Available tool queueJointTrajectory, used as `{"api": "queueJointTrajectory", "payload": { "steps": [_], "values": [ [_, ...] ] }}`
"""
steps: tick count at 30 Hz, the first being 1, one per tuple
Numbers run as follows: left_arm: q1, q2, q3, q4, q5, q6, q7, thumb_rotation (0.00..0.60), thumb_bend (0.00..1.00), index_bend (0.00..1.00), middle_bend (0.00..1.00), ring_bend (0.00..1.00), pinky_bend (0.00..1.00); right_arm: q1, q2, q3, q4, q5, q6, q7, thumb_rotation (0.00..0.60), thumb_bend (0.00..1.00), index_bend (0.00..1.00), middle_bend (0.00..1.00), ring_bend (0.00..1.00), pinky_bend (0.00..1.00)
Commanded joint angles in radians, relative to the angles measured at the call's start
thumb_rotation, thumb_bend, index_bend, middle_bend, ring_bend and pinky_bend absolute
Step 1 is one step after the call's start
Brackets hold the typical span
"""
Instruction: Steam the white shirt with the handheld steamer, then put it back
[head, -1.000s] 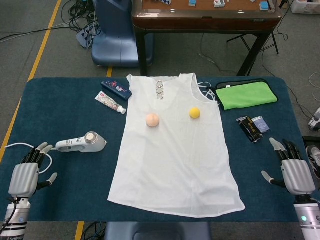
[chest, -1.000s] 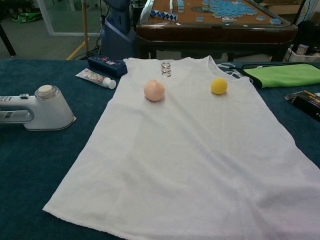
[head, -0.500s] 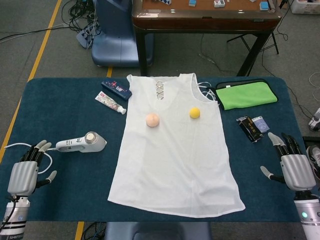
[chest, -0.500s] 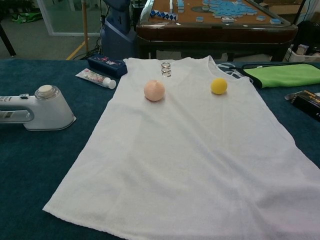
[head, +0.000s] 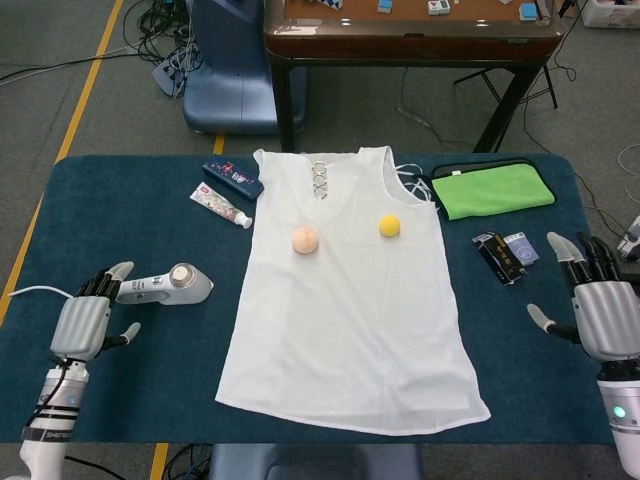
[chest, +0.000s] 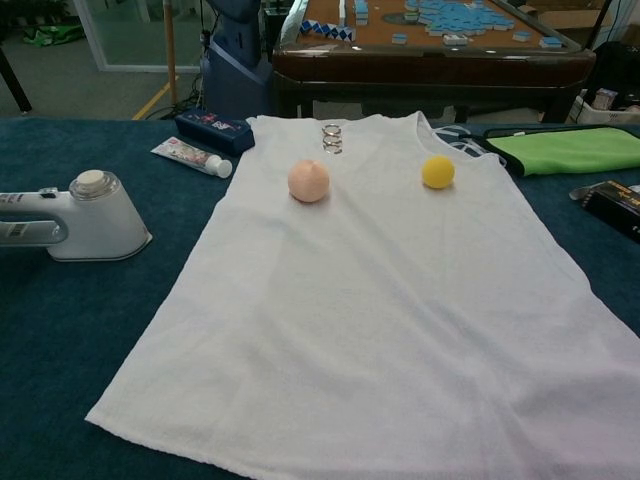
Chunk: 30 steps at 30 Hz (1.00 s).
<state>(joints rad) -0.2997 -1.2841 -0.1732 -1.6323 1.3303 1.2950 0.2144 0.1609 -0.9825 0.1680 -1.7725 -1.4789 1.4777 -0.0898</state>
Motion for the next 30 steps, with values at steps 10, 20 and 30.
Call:
{"api": "queueJointTrajectory", "payload": {
  "steps": [10, 20, 30],
  "values": [
    [-0.093, -0.127, -0.041, 0.12, -0.113, -0.068, 0.114, 0.6, 0.2, 0.02, 0.08, 0.07, 0.13, -0.023, 0.014, -0.017, 0.005, 0.004, 0.015, 0.032, 0.6, 0.22, 0.01, 0.15, 0.0, 0.0],
    [-0.144, -0.2, -0.058, 0.256, -0.195, -0.129, 0.141, 0.6, 0.2, 0.0, 0.04, 0.02, 0.11, -0.034, 0.015, -0.027, 0.013, 0.001, 0.024, 0.053, 0.6, 0.22, 0.01, 0.15, 0.0, 0.0],
    [-0.187, -0.274, -0.074, 0.401, -0.217, -0.163, 0.091, 0.6, 0.2, 0.04, 0.04, 0.03, 0.11, -0.044, 0.012, -0.031, 0.025, 0.006, 0.032, 0.069, 0.6, 0.22, 0.01, 0.15, 0.0, 0.0]
  ]
}}
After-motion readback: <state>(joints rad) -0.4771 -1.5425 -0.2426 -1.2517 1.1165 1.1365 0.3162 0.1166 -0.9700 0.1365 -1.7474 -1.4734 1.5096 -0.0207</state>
